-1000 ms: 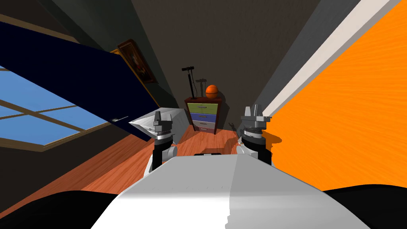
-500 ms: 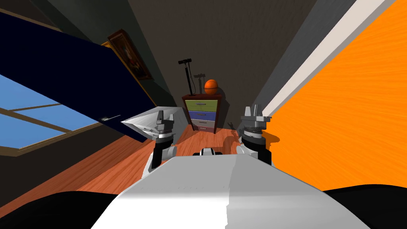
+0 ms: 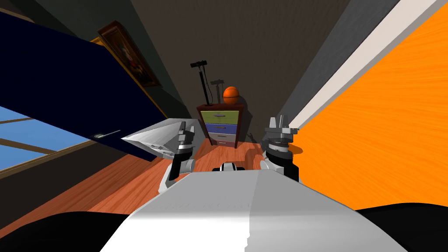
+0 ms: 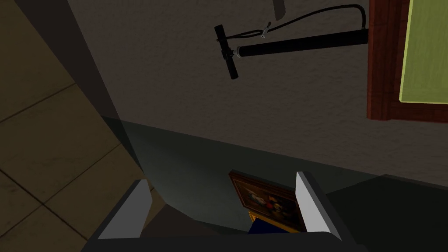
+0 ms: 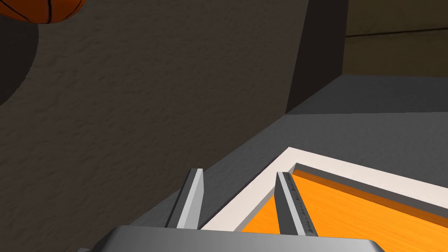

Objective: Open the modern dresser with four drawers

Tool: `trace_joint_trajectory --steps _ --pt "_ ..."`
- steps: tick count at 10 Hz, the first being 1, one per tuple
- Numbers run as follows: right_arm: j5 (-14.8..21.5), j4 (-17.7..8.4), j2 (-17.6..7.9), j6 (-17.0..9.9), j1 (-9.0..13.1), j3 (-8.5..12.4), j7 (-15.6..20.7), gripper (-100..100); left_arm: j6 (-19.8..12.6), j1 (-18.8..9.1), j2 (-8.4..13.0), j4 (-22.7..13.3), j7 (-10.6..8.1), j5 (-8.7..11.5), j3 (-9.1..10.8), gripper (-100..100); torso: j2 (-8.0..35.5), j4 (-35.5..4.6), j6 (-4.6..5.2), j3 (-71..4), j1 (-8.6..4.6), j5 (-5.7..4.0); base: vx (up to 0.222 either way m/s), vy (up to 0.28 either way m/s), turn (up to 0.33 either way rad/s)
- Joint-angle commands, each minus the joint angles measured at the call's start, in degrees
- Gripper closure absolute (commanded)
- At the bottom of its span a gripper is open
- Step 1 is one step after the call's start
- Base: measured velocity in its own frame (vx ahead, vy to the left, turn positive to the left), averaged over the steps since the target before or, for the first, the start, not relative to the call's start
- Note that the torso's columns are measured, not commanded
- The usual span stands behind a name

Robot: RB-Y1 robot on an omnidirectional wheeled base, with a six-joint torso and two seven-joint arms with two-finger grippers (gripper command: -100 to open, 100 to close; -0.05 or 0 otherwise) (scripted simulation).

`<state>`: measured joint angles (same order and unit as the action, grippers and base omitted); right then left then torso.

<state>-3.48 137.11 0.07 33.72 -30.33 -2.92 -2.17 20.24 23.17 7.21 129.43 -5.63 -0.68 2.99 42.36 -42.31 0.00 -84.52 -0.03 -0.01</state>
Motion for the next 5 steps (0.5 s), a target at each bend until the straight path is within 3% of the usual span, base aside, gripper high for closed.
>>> trace_joint_trajectory --steps 1,5 --pt "0.0 0.0 0.0 0.0 0.0 0.0 0.0 0 -2.9 -1.1 0.4 -1.1 -0.26 -0.3 -0.58 -100 0.0 0.0 0.0 0.0 0.04 0.01 0.093 0.013 -0.064" --pt "0.0 0.0 0.0 0.0 0.0 0.0 0.0 0 -7.1 -2.8 0.9 -2.6 -0.67 -0.7 -1.29 -100 0.0 0.0 -0.01 0.0 0.01 0.01 0.091 0.008 -0.06"
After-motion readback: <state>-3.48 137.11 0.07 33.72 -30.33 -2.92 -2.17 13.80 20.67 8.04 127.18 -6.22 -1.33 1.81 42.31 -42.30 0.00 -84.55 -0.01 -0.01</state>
